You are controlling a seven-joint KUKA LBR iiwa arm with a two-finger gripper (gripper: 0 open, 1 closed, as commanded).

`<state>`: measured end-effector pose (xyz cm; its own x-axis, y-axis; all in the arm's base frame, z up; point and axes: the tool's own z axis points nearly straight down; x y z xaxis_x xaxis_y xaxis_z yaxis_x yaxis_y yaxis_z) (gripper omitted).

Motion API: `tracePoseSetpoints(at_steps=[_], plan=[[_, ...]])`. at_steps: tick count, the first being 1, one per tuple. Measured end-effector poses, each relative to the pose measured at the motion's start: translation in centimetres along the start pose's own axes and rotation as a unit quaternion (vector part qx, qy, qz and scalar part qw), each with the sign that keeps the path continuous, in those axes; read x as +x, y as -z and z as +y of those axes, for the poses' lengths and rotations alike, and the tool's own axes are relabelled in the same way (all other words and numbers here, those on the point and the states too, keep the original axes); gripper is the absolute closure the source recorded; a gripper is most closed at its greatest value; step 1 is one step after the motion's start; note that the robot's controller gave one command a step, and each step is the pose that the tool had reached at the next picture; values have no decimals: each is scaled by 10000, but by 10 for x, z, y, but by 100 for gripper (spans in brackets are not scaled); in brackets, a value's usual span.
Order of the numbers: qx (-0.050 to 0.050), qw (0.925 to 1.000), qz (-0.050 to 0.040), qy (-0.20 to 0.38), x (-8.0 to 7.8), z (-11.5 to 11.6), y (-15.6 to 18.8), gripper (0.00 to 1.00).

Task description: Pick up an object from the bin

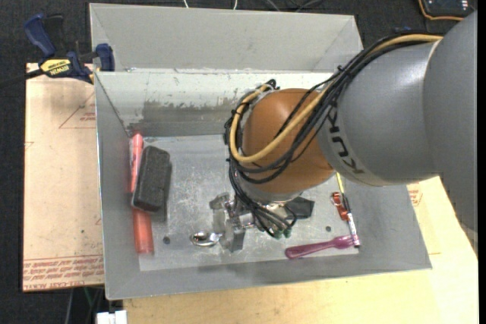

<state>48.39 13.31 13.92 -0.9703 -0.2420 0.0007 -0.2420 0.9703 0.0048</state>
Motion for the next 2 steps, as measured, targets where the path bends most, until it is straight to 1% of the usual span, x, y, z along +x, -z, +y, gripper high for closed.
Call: tracePoseSetpoints(at_steps=[1, 2], plan=[[-2, 10000, 2, -3, 0, 1, 30, 100], [-3, 10000, -16, -4, -1, 1, 43, 100]])
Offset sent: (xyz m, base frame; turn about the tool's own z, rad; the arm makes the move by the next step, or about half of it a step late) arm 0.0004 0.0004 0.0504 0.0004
